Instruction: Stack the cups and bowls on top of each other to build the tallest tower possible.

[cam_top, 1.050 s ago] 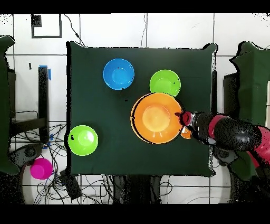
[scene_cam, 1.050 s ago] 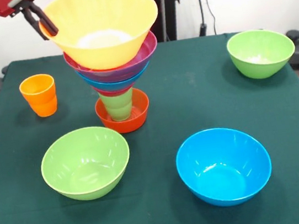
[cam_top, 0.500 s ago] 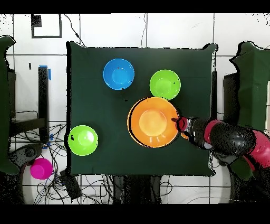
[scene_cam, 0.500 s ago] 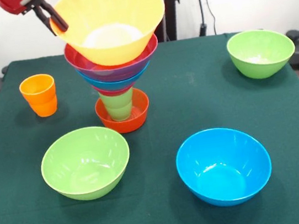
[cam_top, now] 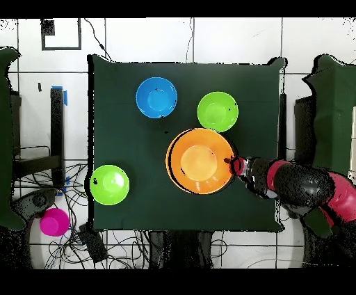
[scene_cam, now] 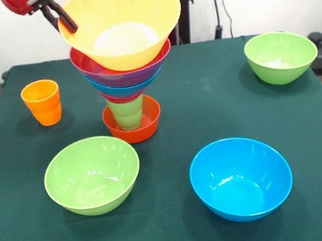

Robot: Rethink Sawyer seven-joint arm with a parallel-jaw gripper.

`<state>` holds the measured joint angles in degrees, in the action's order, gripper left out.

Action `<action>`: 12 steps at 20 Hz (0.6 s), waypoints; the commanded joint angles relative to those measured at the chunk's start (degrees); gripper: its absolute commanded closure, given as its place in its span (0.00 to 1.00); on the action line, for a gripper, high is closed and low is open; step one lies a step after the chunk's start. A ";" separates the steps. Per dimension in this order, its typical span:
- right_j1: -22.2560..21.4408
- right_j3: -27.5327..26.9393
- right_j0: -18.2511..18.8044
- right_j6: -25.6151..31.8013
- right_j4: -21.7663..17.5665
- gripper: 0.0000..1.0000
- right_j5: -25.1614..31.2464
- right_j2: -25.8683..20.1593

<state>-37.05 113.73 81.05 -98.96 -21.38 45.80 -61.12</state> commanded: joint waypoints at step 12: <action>2.73 -3.25 -3.91 8.36 -5.08 1.00 -2.53 0.25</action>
<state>-37.05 113.57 80.87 -98.96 -21.87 45.80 -61.12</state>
